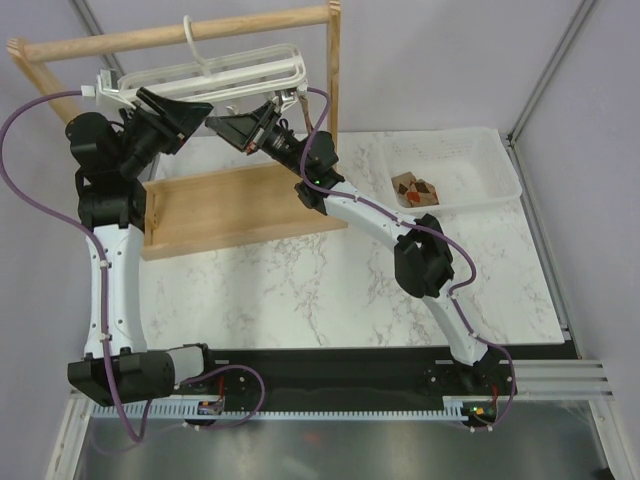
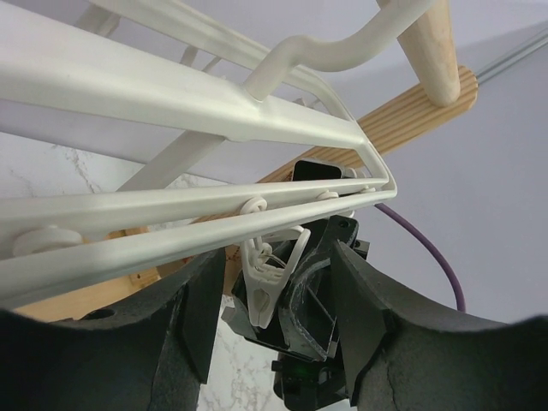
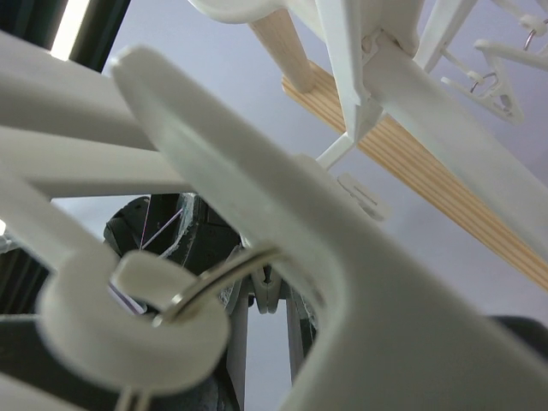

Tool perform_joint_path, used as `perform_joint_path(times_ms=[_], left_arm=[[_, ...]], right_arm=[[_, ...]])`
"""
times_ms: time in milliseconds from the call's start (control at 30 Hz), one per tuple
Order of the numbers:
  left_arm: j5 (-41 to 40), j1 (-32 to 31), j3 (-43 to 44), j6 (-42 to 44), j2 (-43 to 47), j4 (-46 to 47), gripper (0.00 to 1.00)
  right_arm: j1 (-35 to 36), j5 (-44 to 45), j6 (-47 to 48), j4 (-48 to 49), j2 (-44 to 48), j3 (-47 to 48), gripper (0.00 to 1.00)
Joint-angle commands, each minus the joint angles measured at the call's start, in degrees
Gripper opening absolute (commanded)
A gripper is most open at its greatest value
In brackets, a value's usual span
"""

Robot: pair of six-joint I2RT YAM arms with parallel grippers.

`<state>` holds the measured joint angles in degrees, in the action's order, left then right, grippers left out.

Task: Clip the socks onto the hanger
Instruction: Open the clamp at the hanger.

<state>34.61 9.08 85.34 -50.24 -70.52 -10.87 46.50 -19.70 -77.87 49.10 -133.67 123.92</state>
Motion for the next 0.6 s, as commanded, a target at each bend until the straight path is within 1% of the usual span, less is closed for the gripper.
perform_joint_path(times_ms=[0,367,500,533,567], left_arm=[[0.11,-0.38,1.85,-2.23,-0.76,2.44,0.60],[0.46,-0.82,2.20,-3.20,-2.34,4.19,0.57],[0.72,-2.05,2.37,-3.64,-2.78,5.16,0.56],[0.72,-2.22,2.55,-3.55,-2.87,5.33,0.55],[0.90,-2.14,2.55,-3.64,-2.78,5.34,0.52]], right_arm=[[0.26,-1.74,-1.50,3.11,3.32,1.94,0.00],[0.17,-2.00,-1.94,3.19,3.15,1.59,0.00],[0.26,-2.00,-1.85,3.28,3.06,1.59,0.00],[0.26,-2.09,-1.85,3.28,3.06,1.50,0.00],[0.17,-2.01,-1.94,3.19,3.06,1.42,0.00]])
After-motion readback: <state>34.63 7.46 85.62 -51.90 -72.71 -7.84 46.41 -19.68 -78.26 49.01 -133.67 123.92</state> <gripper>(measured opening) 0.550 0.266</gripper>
